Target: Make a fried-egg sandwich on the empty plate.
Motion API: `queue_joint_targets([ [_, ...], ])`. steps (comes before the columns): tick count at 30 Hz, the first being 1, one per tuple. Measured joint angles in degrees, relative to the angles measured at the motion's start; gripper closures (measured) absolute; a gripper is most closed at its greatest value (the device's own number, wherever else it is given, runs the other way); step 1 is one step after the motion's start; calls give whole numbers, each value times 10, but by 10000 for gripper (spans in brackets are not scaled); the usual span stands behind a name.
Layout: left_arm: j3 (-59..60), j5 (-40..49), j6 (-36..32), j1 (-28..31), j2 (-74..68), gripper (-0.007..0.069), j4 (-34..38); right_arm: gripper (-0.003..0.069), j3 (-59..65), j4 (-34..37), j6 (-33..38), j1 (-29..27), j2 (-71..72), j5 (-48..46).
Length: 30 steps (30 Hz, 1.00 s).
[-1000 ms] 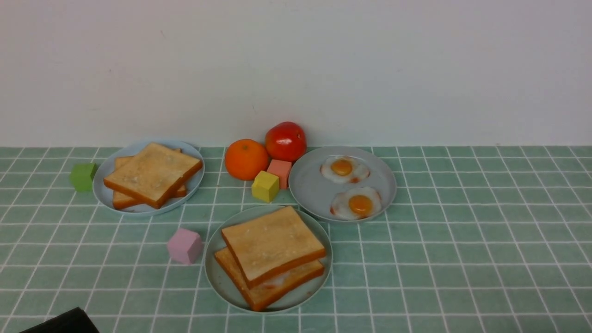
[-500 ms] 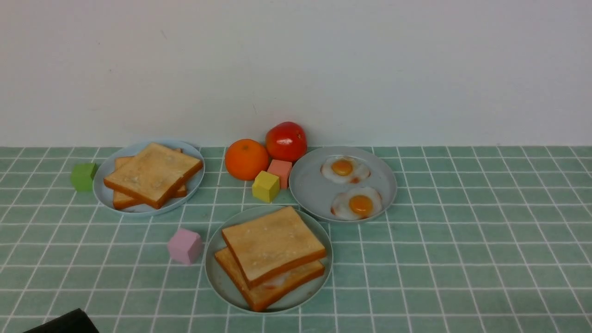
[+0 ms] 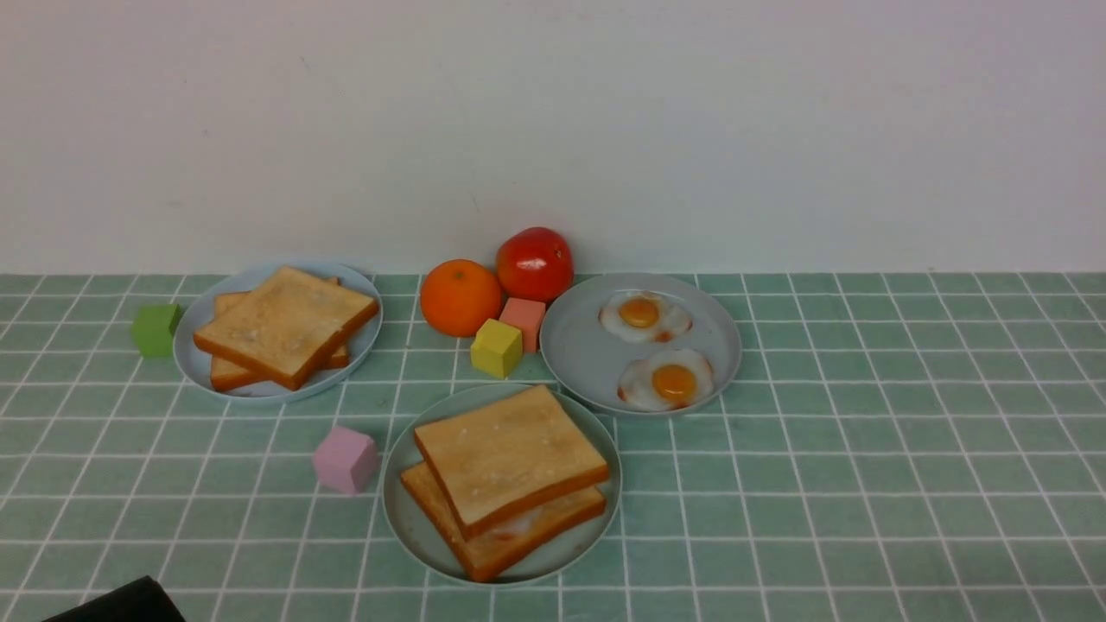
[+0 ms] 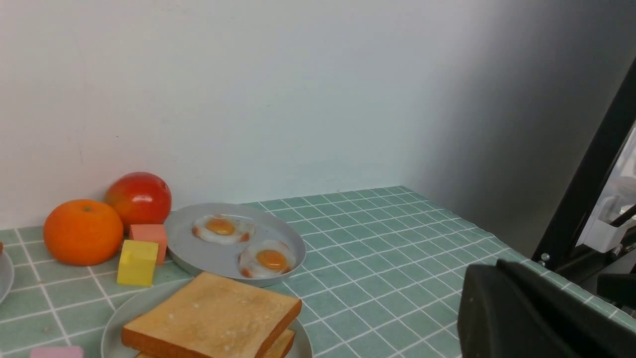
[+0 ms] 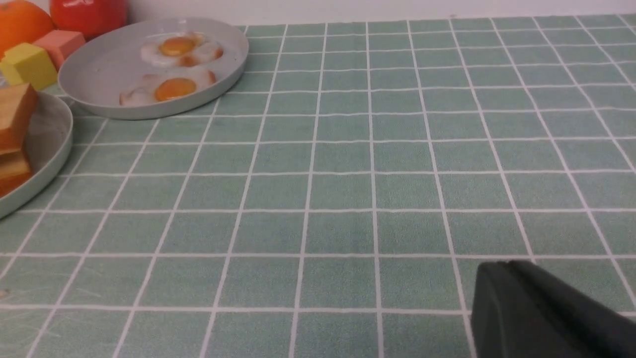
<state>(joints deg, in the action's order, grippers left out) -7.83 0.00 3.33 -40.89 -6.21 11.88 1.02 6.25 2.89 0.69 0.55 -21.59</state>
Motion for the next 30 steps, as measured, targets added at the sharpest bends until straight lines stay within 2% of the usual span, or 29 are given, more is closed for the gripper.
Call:
queue_joint_targets([
  [13, 0, -14, 0, 14, 0, 622, -9, 661, 0, 0, 0, 0, 0, 0],
  [16, 0, -12, 13, 104, 8, 638, -39, 659, 0, 0, 0, 0, 0, 0],
  [17, 0, -10, 13, 111, 8, 638, -42, 659, 0, 0, 0, 0, 0, 0],
  [18, 0, 11, 20, 165, 19, 638, -58, 659, 0, 0, 0, 0, 0, 0],
  [19, 0, 20, 22, 181, 23, 638, -63, 659, 0, 0, 0, 0, 0, 0],
  [21, 3, 92, 31, 283, 55, 638, -86, 659, 0, 0, 0, 0, 0, 0],
  [22, 7, 111, 32, 314, 63, 638, -89, 659, 0, 0, 0, 0, 0, 0],
  [23, 8, 115, 32, 314, 64, 638, -90, 659, 0, 0, 0, 0, 0, 0],
  [24, 22, 136, 35, 356, 68, 638, -89, 659, 0, 0, 0, 0, 0, 0],
  [26, 53, 147, 36, 392, 69, 638, -79, 659, 0, 0, 0, 0, 0, 0],
  [30, 92, 197, 40, 408, 69, 638, -51, 658, 0, 0, 0, 0, 0, -1],
])
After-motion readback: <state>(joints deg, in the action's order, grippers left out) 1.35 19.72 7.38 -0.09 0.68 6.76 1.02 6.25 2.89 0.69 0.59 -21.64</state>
